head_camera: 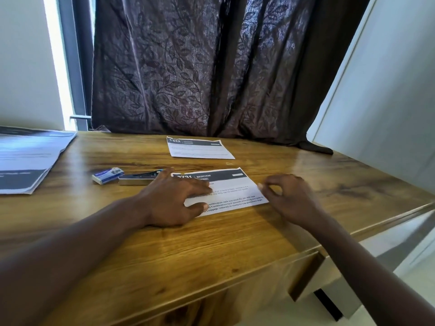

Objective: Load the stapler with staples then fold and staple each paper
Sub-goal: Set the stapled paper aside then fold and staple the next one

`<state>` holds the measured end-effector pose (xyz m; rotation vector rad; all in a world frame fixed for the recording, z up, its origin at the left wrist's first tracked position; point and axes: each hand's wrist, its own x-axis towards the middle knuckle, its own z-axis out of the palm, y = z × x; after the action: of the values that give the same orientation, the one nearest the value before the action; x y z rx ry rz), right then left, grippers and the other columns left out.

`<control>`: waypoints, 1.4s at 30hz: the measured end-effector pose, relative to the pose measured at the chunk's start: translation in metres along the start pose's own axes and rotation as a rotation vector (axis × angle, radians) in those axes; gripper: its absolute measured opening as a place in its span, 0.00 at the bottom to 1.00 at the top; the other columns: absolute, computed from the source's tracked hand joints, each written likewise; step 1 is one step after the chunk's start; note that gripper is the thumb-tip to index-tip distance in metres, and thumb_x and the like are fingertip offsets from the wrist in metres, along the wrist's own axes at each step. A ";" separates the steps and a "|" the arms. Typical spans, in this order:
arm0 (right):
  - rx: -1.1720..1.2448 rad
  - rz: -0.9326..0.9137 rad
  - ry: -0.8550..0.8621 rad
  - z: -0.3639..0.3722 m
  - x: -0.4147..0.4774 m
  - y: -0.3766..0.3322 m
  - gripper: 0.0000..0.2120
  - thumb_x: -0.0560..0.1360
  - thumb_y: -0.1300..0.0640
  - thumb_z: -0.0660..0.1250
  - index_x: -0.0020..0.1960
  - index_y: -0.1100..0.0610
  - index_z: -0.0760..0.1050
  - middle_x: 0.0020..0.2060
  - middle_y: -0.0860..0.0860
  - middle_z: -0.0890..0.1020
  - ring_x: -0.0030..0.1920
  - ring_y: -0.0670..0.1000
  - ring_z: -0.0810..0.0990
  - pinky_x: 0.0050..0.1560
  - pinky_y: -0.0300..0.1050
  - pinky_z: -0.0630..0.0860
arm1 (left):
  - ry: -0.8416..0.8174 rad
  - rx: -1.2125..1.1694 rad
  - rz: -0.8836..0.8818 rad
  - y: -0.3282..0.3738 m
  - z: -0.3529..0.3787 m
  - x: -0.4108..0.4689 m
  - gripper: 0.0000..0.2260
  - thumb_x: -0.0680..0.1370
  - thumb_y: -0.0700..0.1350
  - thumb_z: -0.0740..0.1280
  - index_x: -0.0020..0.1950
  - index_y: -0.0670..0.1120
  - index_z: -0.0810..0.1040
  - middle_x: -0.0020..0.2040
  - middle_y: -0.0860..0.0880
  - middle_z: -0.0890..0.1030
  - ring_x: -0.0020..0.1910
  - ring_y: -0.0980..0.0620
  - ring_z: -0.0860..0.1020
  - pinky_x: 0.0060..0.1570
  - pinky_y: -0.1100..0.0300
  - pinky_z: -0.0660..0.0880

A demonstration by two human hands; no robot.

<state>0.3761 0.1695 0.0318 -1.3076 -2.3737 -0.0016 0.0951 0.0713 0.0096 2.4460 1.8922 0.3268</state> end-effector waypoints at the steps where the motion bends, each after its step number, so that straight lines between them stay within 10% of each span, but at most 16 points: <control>1: 0.118 -0.033 -0.015 0.008 0.008 -0.012 0.14 0.80 0.44 0.63 0.60 0.47 0.82 0.60 0.44 0.83 0.60 0.48 0.79 0.60 0.47 0.73 | 0.018 -0.010 0.023 0.001 -0.001 -0.001 0.24 0.81 0.64 0.56 0.77 0.64 0.65 0.79 0.65 0.64 0.78 0.64 0.61 0.80 0.40 0.44; 11: 0.369 -0.096 -0.210 0.075 0.055 -0.044 0.18 0.80 0.42 0.63 0.68 0.40 0.76 0.73 0.42 0.72 0.74 0.44 0.68 0.75 0.53 0.65 | -0.011 -0.154 0.184 0.005 -0.007 -0.001 0.23 0.81 0.40 0.62 0.70 0.63 0.78 0.74 0.63 0.73 0.74 0.63 0.67 0.76 0.53 0.64; 24: 0.432 -0.070 -0.191 0.076 0.055 -0.039 0.17 0.77 0.38 0.65 0.65 0.37 0.78 0.71 0.38 0.74 0.73 0.40 0.67 0.75 0.52 0.64 | 0.075 -0.170 0.214 -0.026 -0.015 -0.055 0.26 0.76 0.43 0.57 0.68 0.64 0.78 0.70 0.68 0.75 0.70 0.68 0.70 0.71 0.53 0.72; 33: 0.120 -0.206 0.059 0.062 0.080 -0.080 0.10 0.80 0.48 0.64 0.50 0.53 0.81 0.46 0.49 0.80 0.49 0.51 0.77 0.50 0.48 0.74 | 0.096 -0.204 0.237 -0.020 -0.026 -0.047 0.20 0.71 0.48 0.61 0.58 0.58 0.85 0.62 0.64 0.83 0.62 0.68 0.77 0.65 0.58 0.76; 42: -0.021 -0.196 -0.037 0.101 0.105 -0.128 0.13 0.81 0.40 0.57 0.49 0.49 0.71 0.50 0.50 0.77 0.54 0.53 0.72 0.56 0.52 0.70 | 0.181 -0.220 0.279 -0.032 -0.013 -0.046 0.11 0.78 0.48 0.69 0.59 0.56 0.85 0.61 0.61 0.83 0.62 0.67 0.77 0.64 0.60 0.75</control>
<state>0.1875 0.2039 0.0045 -1.0877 -2.5304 -0.0612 0.0511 0.0341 0.0110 2.5983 1.4700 0.7457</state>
